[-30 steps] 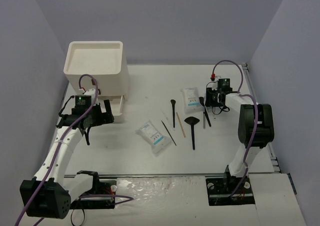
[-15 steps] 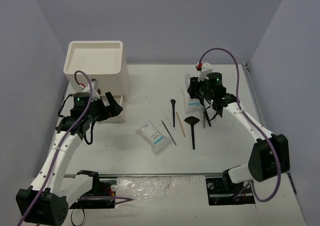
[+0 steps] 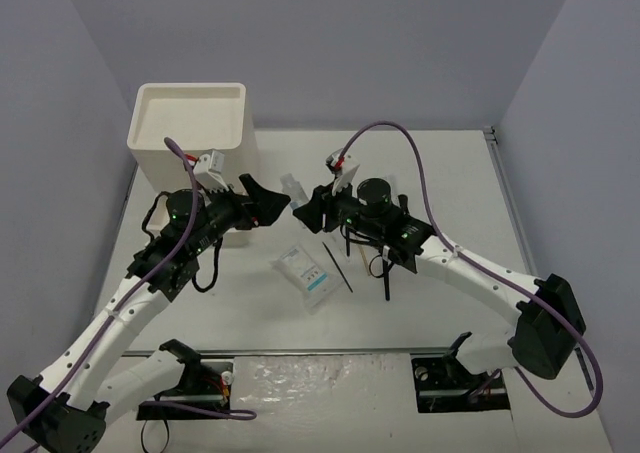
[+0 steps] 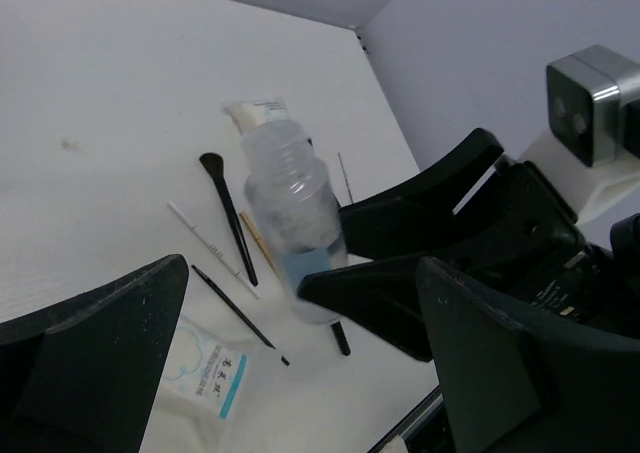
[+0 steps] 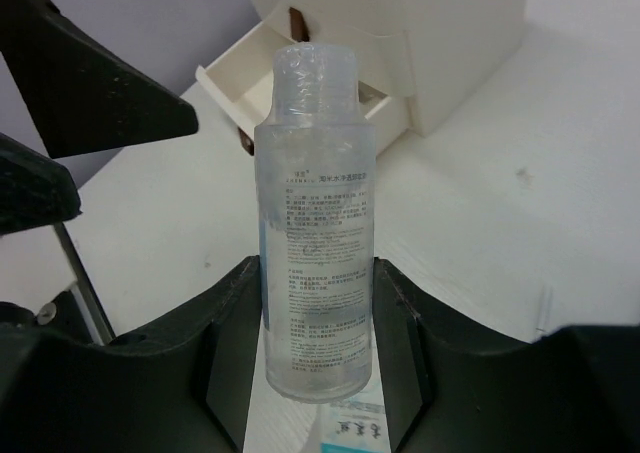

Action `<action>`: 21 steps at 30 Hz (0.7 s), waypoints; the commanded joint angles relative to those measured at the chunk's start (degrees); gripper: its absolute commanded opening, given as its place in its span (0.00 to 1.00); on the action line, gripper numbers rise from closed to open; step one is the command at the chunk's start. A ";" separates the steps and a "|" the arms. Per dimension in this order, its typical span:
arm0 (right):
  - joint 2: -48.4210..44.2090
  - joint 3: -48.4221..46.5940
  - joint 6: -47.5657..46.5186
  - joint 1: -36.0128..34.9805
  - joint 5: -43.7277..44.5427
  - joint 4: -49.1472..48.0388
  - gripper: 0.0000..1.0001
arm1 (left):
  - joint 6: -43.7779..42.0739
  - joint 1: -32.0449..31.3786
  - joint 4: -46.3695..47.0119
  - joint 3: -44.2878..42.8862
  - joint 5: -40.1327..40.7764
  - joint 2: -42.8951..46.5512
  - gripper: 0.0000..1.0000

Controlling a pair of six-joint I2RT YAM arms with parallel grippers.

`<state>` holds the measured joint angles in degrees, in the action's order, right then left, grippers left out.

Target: Organize the makeup

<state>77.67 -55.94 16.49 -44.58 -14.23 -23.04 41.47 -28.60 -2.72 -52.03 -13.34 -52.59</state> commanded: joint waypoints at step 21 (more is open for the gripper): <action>2.40 -1.11 4.50 -5.51 -1.21 -18.52 0.00 | 4.52 -3.48 6.59 2.73 13.63 -0.54 0.73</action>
<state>82.39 -55.92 20.15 -49.60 -14.44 -31.76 43.38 -31.81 -1.39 -48.47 1.19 -52.60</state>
